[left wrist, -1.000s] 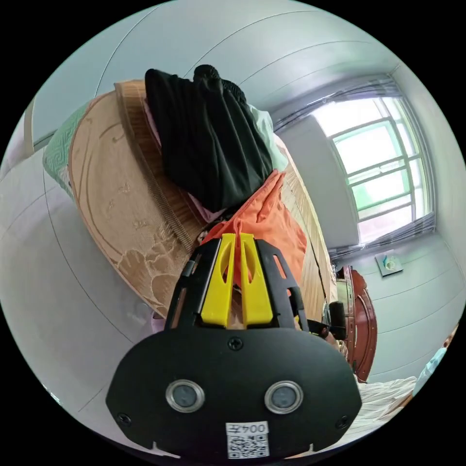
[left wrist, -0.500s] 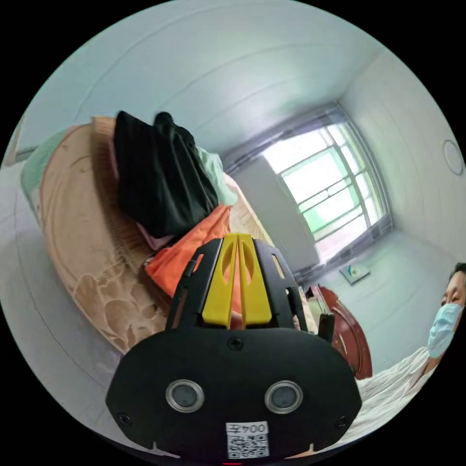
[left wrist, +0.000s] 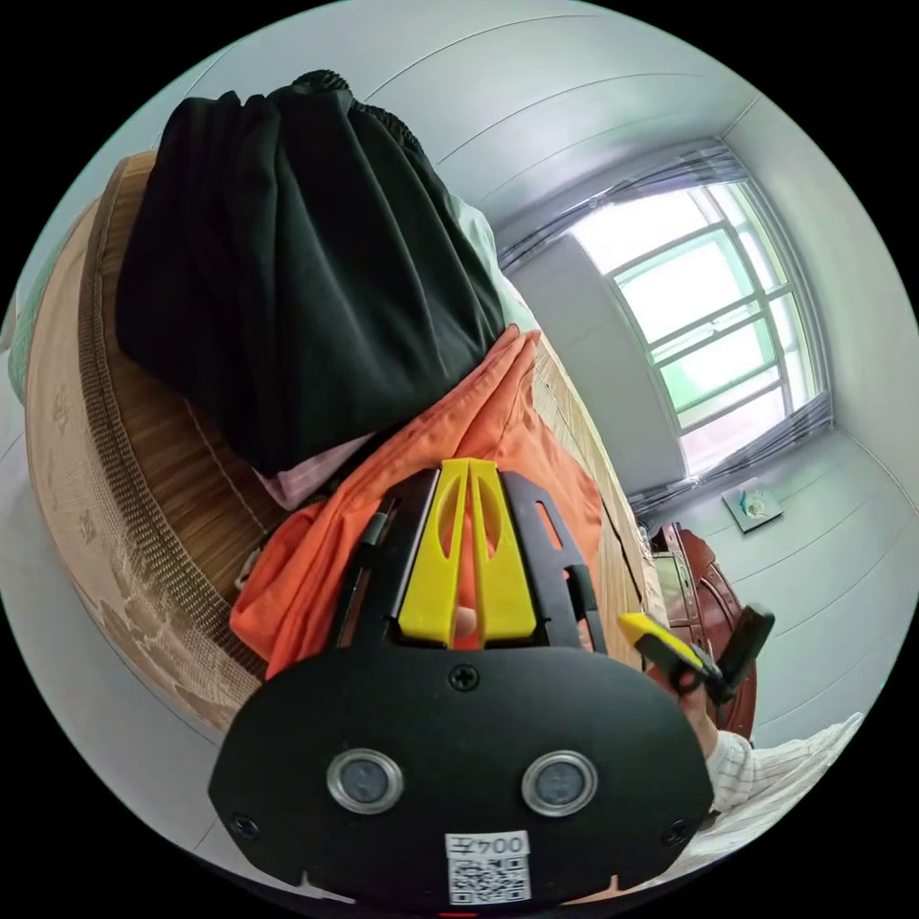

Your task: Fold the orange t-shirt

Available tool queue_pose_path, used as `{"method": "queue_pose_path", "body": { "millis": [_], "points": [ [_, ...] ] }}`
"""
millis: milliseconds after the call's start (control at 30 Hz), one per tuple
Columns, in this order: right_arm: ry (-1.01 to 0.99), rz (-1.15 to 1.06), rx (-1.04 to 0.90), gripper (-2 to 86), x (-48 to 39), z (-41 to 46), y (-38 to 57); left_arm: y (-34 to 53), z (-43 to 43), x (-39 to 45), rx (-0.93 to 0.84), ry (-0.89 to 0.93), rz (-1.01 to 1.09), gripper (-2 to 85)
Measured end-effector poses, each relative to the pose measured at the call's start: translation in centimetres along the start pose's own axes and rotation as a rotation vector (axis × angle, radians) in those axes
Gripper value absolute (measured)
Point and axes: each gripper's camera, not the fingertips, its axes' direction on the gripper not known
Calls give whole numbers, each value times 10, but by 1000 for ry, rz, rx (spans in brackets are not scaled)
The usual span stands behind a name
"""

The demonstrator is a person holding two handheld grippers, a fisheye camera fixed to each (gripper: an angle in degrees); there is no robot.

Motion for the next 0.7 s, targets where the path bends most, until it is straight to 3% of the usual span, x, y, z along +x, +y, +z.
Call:
{"method": "queue_pose_path", "body": {
  "millis": [200,300,467,533,700],
  "points": [
    [134,248,-25,-7,111,21,-76,10,3,-4,15,42,-2,9],
    [211,292,-196,-7,146,50,-69,15,6,-8,17,75,-9,9],
    [-36,515,-73,-7,189,25,-43,24,9,-9,20,103,-10,8],
    [-244,636,25,-7,192,-3,-20,27,10,-8,20,105,-10,8],
    [-575,451,-113,-7,95,-16,33,39,15,-5,19,112,-12,7]
  ]
}}
